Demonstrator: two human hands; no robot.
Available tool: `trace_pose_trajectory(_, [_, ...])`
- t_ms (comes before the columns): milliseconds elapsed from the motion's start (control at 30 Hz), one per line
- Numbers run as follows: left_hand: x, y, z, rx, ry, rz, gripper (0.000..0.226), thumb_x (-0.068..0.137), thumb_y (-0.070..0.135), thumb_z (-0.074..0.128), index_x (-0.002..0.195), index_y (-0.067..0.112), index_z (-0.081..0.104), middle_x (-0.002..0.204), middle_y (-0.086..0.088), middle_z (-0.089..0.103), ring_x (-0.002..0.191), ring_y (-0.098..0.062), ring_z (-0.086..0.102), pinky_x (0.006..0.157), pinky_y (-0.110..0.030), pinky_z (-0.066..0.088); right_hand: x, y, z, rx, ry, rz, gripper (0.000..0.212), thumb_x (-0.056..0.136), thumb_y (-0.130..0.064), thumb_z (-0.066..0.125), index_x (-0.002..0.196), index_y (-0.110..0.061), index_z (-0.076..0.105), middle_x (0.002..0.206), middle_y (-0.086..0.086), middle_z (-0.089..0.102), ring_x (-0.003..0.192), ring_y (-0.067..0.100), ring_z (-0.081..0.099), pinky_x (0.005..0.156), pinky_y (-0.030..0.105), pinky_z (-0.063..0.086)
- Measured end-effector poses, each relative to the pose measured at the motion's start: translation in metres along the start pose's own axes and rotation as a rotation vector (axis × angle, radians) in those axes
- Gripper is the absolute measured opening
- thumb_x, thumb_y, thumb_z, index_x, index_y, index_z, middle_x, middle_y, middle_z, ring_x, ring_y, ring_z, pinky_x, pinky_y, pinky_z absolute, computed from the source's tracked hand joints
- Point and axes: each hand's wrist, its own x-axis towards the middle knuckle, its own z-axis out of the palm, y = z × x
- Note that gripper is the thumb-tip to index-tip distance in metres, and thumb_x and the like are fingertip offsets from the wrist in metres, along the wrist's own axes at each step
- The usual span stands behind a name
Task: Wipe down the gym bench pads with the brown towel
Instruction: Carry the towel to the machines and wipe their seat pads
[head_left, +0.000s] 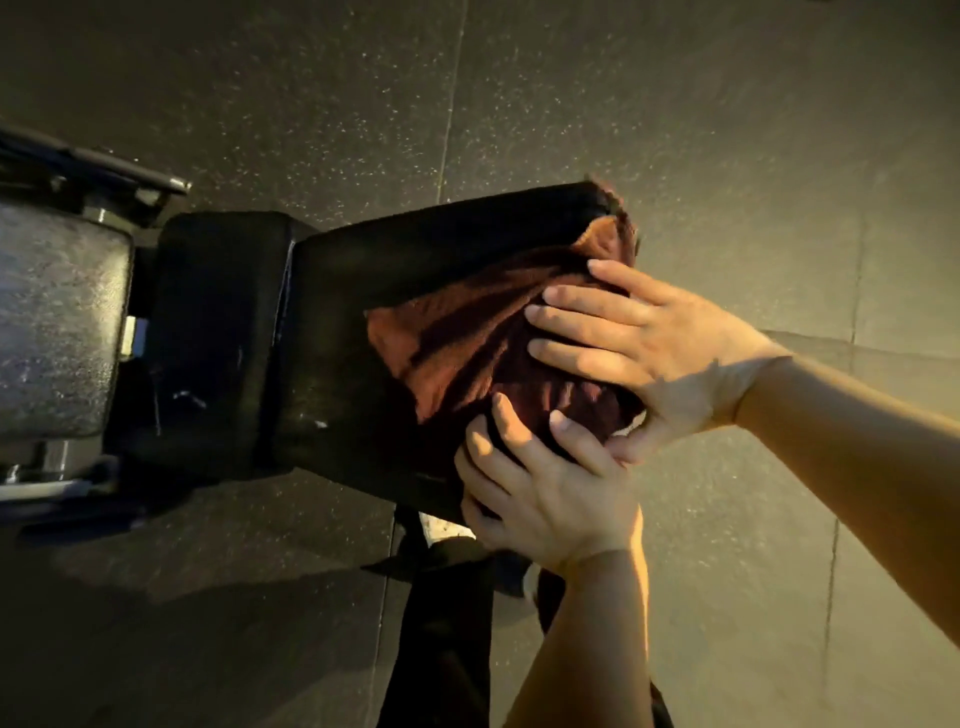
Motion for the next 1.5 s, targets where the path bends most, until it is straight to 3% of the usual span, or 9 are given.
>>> trace_pose_trajectory(100, [-0.002, 0.0, -0.002, -0.045, 0.016, 0.063, 0.044, 0.092, 0.038, 0.044, 0.123, 0.016, 0.065, 0.126, -0.009, 0.061, 0.118, -0.034, 0.055, 0.089, -0.051, 0.041, -0.034, -0.027, 0.008, 0.147, -0.008, 0.214, 0.084, 0.09, -0.065, 0.043, 0.154, -0.013, 0.03, 0.16, 0.012, 0.027, 0.149, 0.032, 0.023, 0.116, 0.053, 0.029])
trace_pose_trajectory(367, [0.005, 0.008, -0.003, -0.108, -0.021, 0.05, 0.048, 0.092, 0.042, 0.037, 0.124, 0.019, 0.065, 0.128, -0.011, 0.06, 0.12, -0.036, 0.054, 0.094, -0.054, 0.037, -0.071, -0.103, 0.025, 0.448, 0.156, 0.783, 0.063, 0.099, -0.04, 0.049, 0.155, -0.022, 0.028, 0.162, 0.005, 0.022, 0.142, 0.029, 0.035, 0.11, 0.04, 0.036])
trace_pose_trajectory(500, [0.005, 0.004, -0.012, -0.072, -0.067, 0.096, 0.075, 0.085, 0.056, 0.012, 0.139, 0.024, 0.052, 0.144, -0.006, 0.047, 0.136, -0.031, 0.038, 0.107, -0.051, 0.025, -0.115, -0.14, 0.023, 0.711, 0.034, 1.159, 0.064, 0.098, -0.036, 0.053, 0.155, -0.032, 0.022, 0.164, -0.006, 0.016, 0.145, 0.02, 0.029, 0.105, 0.036, 0.037])
trace_pose_trajectory(700, [0.013, -0.022, -0.044, 0.057, -0.295, 0.343, 0.058, 0.102, 0.052, 0.03, 0.152, 0.023, 0.032, 0.155, -0.005, 0.029, 0.141, -0.029, 0.027, 0.111, -0.05, 0.022, -0.153, -0.173, -0.011, 0.762, 0.015, 1.148, 0.053, 0.1, -0.031, 0.05, 0.15, -0.027, 0.033, 0.156, -0.009, 0.032, 0.137, 0.016, 0.04, 0.103, 0.03, 0.037])
trace_pose_trajectory(900, [0.052, 0.013, -0.062, 0.159, -0.228, 0.777, 0.067, 0.099, 0.053, 0.044, 0.156, 0.027, 0.021, 0.162, -0.001, 0.017, 0.146, -0.026, 0.018, 0.116, -0.052, 0.015, -0.129, -0.182, -0.022, 0.806, 0.139, 1.126, 0.053, 0.1, -0.034, 0.051, 0.149, -0.033, 0.03, 0.156, -0.015, 0.028, 0.136, 0.01, 0.038, 0.103, 0.024, 0.036])
trace_pose_trajectory(1033, [0.056, 0.052, -0.028, 0.3, -0.431, 0.896, 0.067, 0.096, 0.051, 0.054, 0.154, 0.04, 0.021, 0.165, 0.005, -0.01, 0.152, -0.026, -0.009, 0.117, -0.066, 0.009, -0.117, -0.197, 0.001, 0.88, 0.172, 1.188, 0.053, 0.099, -0.032, 0.055, 0.147, -0.035, 0.033, 0.153, -0.016, 0.031, 0.132, 0.007, 0.041, 0.101, 0.019, 0.033])
trace_pose_trajectory(1200, [0.059, 0.028, -0.026, 0.257, -0.484, 0.901, 0.064, 0.1, 0.04, 0.052, 0.154, 0.045, 0.017, 0.164, 0.008, -0.021, 0.151, -0.021, -0.019, 0.12, -0.062, 0.003, -0.096, -0.218, 0.006, 0.958, 0.16, 1.29, 0.05, 0.097, -0.031, 0.057, 0.144, -0.032, 0.039, 0.148, -0.015, 0.038, 0.128, 0.007, 0.045, 0.093, 0.019, 0.034])
trace_pose_trajectory(1367, [0.043, -0.052, -0.033, -0.04, -0.48, 1.046, 0.064, 0.095, 0.042, 0.047, 0.154, 0.039, 0.022, 0.166, -0.004, 0.005, 0.152, -0.026, 0.0, 0.116, -0.067, 0.014, -0.073, -0.211, -0.018, 0.94, 0.263, 1.397, 0.045, 0.095, -0.03, 0.059, 0.139, -0.026, 0.047, 0.141, -0.009, 0.046, 0.127, 0.013, 0.049, 0.098, 0.032, 0.044])
trace_pose_trajectory(1500, [0.052, -0.105, -0.02, 0.115, -0.24, 1.307, 0.098, 0.079, 0.042, 0.067, 0.156, 0.033, 0.007, 0.157, -0.012, 0.021, 0.145, -0.033, 0.021, 0.107, -0.065, 0.031, -0.057, -0.204, -0.028, 0.873, 0.307, 1.52, 0.045, 0.093, -0.03, 0.06, 0.137, -0.023, 0.05, 0.14, -0.002, 0.05, 0.123, 0.02, 0.054, 0.096, 0.04, 0.046])
